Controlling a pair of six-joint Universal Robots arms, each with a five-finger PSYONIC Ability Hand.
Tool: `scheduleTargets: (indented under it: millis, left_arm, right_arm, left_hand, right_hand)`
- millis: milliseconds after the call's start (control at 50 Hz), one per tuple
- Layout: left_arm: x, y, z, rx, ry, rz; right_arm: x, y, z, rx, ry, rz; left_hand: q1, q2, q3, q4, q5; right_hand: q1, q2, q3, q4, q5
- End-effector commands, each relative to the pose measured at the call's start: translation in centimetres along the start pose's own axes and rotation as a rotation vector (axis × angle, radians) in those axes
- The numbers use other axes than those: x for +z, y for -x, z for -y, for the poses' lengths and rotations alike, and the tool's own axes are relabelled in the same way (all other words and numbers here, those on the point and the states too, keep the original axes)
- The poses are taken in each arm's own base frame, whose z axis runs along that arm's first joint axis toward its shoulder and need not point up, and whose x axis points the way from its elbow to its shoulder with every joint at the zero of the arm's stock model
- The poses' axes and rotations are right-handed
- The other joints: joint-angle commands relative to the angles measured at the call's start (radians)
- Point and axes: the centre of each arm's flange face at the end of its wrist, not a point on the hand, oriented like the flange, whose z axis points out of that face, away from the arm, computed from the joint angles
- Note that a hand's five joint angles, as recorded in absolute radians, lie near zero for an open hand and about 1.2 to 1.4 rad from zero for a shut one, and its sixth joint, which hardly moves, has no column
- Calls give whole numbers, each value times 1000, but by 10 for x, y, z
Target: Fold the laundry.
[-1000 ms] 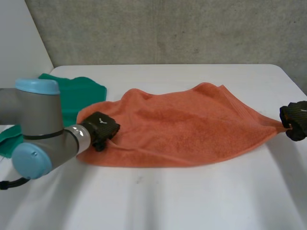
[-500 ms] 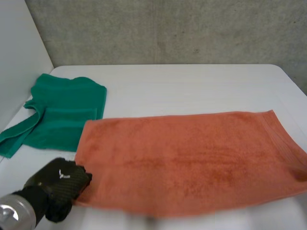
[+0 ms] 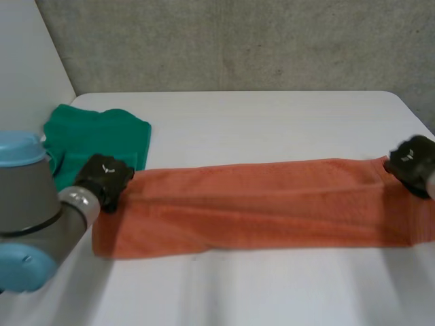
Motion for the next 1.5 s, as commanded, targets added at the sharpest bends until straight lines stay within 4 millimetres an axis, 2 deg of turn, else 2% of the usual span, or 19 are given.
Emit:
scheduleTargets:
  millis: [20,200,220,240,260,280,320,420,520,580,760,800,940,1080,1180,1220,1240,1380,1500]
  left_arm:
    - [49,5,1,4,-20,107]
    - [85,0,7,7,-91,138]
    - [87,-2,9,8,-104,138]
    - [88,-4,11,11,-115,139]
    - [90,-8,14,16,-133,144]
    - [91,-8,15,17,-142,148]
    - [91,-9,19,19,-160,160]
    - [82,5,31,8,-176,237]
    - [59,17,42,-9,-183,269]
    - [37,20,45,-12,-187,265]
    - [-10,-7,32,-20,-167,166]
    - [-16,-17,26,-31,-160,124]
    - [-21,-28,15,-71,-137,74]
    - [-18,-27,14,-73,-137,77]
    - [-19,-26,15,-74,-139,80]
    - [-19,-26,14,-75,-138,81]
    - [-19,-26,14,-74,-137,81]
    - [-19,-26,14,-75,-137,83]
    - [-20,-27,15,-74,-140,81]
  right_arm:
    - [68,0,16,-49,-75,-130]
    - [124,11,26,-81,-125,-224]
    - [128,13,26,-80,-124,-230]
    - [132,14,26,-76,-119,-238]
    - [138,17,28,-71,-106,-263]
    - [140,18,28,-67,-97,-276]
    - [142,9,32,-40,-89,-345]
    - [129,-20,44,103,-150,-436]
    - [85,-63,61,283,-237,-493]
    - [59,-77,55,355,-263,-459]
    - [22,-44,0,443,-108,-64]
    - [16,-31,-16,486,-54,18]
    - [14,-7,-52,463,-11,84]
    - [36,6,-78,451,-53,79]
    - [50,12,-92,463,-64,83]
    - [54,16,-95,465,-57,92]
    - [56,16,-97,471,-54,85]
    - [56,-2,-119,491,-21,27]
    - [48,-40,-149,457,24,-116]
  left_hand:
    - [276,206,209,198,243]
    - [276,206,209,198,243]
    - [193,122,125,114,159]
    - [14,-56,-53,-64,-19]
    - [-470,-541,-537,-548,-504]
    - [-696,-766,-763,-774,-729]
    - [-945,-1016,-1013,-1024,-979]
    - [-930,-1001,-997,-1008,-964]
    - [-936,-1007,-1003,-1014,-969]
    - [-936,-1007,-1003,-1014,-969]
    - [-944,-1015,-1012,-1023,-978]
    - [-944,-1015,-1012,-1023,-978]
    - [-942,-1012,-1009,-1020,-975]
    - [-942,-1012,-1009,-1020,-975]
    - [-942,-1012,-1009,-1020,-975]
    - [-942,-1012,-1009,-1020,-975]
    - [-942,-1012,-1009,-1020,-975]
    - [-944,-1015,-1012,-1023,-978]
    - [-944,-1015,-1012,-1023,-978]
  right_hand:
    - [415,219,213,205,229]
    - [415,219,213,205,229]
    - [415,219,213,205,229]
    - [239,42,37,28,53]
    - [-609,-805,-811,-819,-795]
    - [-807,-1003,-1009,-1017,-993]
    - [-807,-1003,-1009,-1017,-993]
    - [-807,-1003,-1009,-1017,-993]
    - [-807,-1003,-1009,-1017,-993]
    - [-807,-1003,-1009,-1017,-993]
    - [-807,-1003,-1009,-1017,-993]
    - [-673,-870,-875,-884,-860]
    - [-506,-702,-708,-717,-692]
    - [-342,-538,-544,-552,-528]
    - [-95,-292,-297,-306,-281]
    - [171,-26,-31,-40,-15]
    - [413,216,211,202,226]
    - [415,219,213,205,229]
    - [415,219,213,205,229]
